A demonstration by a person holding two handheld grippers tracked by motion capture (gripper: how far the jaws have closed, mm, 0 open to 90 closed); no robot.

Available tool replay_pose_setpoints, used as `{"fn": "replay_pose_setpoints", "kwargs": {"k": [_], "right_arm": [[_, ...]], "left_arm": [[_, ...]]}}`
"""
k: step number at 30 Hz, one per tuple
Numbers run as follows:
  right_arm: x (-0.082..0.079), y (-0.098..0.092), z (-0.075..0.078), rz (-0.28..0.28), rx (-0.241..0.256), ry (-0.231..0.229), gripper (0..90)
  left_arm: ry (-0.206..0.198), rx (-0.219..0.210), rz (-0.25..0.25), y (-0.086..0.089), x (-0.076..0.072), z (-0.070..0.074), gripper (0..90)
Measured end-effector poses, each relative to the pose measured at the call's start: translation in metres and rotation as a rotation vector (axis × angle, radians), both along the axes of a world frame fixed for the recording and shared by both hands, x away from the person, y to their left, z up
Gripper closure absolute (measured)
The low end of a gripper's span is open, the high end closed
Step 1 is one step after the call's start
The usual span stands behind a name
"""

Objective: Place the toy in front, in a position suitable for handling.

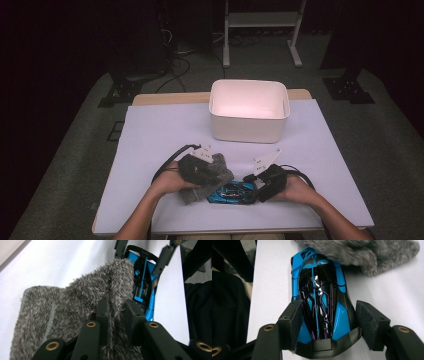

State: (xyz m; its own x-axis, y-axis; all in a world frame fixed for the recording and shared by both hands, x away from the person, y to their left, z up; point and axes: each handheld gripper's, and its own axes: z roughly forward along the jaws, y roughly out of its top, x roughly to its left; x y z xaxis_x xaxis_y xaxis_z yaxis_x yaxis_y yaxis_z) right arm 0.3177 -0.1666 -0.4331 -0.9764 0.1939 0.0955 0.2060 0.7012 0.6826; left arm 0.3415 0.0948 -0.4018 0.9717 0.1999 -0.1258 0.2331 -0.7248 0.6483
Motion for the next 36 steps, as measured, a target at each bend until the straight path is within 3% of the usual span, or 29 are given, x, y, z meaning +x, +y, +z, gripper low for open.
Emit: {"fn": "replay_pose_setpoints", "kwargs": {"k": [5, 7, 12, 17, 21, 25, 28, 32, 36], "right_arm": [[-0.017, 0.002, 0.004, 0.021, -0.009, -0.133, 39.7], [-0.023, 0.002, 0.004, 0.024, -0.008, -0.178, 40.0], [-0.031, -0.001, 0.004, 0.019, 0.004, -0.227, 40.6], [-0.034, -0.001, 0.005, 0.023, -0.005, -0.251, 40.5], [-0.028, -0.002, 0.007, -0.002, 0.001, -0.18, 28.7], [-0.023, -0.004, 0.005, -0.002, 0.002, -0.1, 27.3], [-0.022, 0.001, 0.002, 0.027, 0.008, -0.047, 30.8], [-0.027, 0.009, -0.004, 0.077, -0.007, -0.006, 43.7], [-0.03, 0.011, -0.004, 0.106, 0.005, -0.006, 49.2]], "left_arm": [[0.061, -0.011, 0.014, -0.005, 0.008, -0.001, 65.6], [0.075, 0.008, 0.007, -0.009, 0.009, -0.002, 62.7], [0.111, 0.015, -0.005, -0.012, 0.008, -0.003, 69.9], [0.088, 0.008, -0.014, -0.01, 0.002, 0.0, 73.3], [0.064, -0.022, -0.025, -0.005, -0.006, 0.004, 74.6], [0.049, -0.047, -0.05, -0.001, -0.017, 0.009, 75.3], [0.047, -0.064, -0.072, 0.002, -0.024, 0.012, 75.9], [0.048, -0.083, -0.098, 0.004, -0.032, 0.014, 76.6], [0.042, -0.094, -0.108, 0.006, -0.036, 0.015, 78.2]]}}
